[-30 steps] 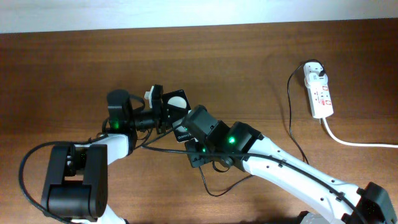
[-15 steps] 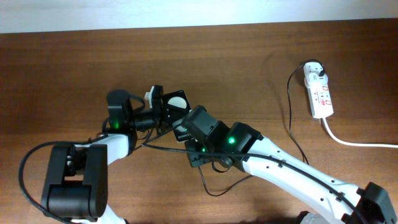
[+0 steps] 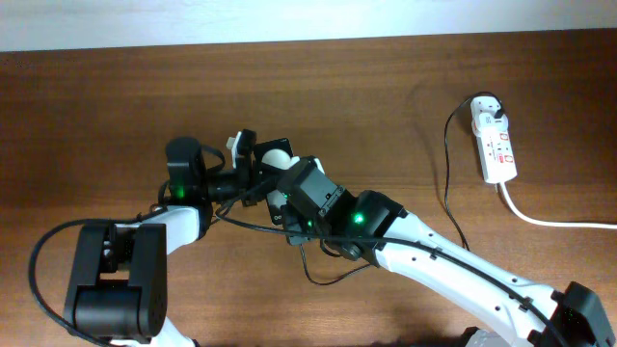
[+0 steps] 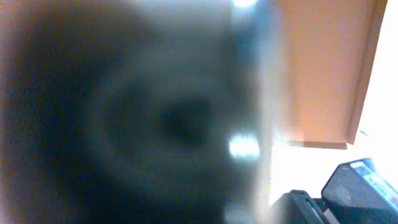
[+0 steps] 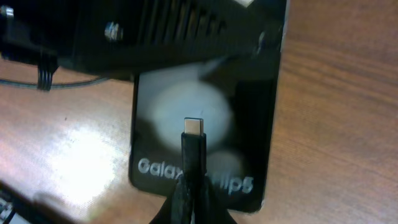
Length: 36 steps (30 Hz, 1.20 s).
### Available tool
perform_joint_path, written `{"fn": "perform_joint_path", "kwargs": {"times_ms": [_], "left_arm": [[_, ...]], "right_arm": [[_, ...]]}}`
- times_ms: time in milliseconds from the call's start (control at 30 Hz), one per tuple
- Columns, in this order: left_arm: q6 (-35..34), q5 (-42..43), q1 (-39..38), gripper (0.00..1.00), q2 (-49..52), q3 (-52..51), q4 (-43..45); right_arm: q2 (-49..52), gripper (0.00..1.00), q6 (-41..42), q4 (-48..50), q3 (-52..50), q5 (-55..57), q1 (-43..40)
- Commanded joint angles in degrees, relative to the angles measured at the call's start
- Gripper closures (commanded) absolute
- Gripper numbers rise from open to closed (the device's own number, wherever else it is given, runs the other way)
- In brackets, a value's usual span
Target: Plug charger to phone and switch on socket
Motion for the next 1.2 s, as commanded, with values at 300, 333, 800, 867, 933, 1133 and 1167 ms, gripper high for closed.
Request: {"fn": "perform_joint_path", "kwargs": {"times_ms": [300, 333, 800, 867, 933, 1133, 1167], "left_arm": [[-2.43, -6.56, 0.92, 1.00, -0.17, 0.02, 0.37], [-2.78, -6.32, 0.96, 1.00, -0.17, 0.00, 0.35], [7.50, -3.52, 5.11, 1.00, -0.17, 0.00, 0.31], [4.15, -3.28, 5.20, 1.00, -0.17, 0.00, 0.33], [4.02, -2.16, 5.20, 1.00, -0.17, 0.00, 0.31], [1.86, 0.79, 5.31, 1.00, -0.17, 0.00, 0.31], [1.86, 0.79, 5.31, 1.00, -0.17, 0.00, 0.31]], "right_arm": [[0.22, 0.96, 0.50, -11.58, 0.57, -8.26, -0.09], [0.22, 0.96, 0.48, -10.82, 0.57, -8.26, -0.11], [1.66, 0.96, 0.74, -7.61, 0.59, -0.76, 4.66], [1.79, 0.96, 0.72, -3.96, 0.57, -0.59, 5.46], [1.79, 0.96, 0.72, -1.95, 0.59, 1.31, 5.42], [1.79, 0.96, 1.81, -1.99, 0.59, 3.85, 4.26], [1.79, 0.96, 1.81, -1.99, 0.59, 3.74, 4.24]]}}
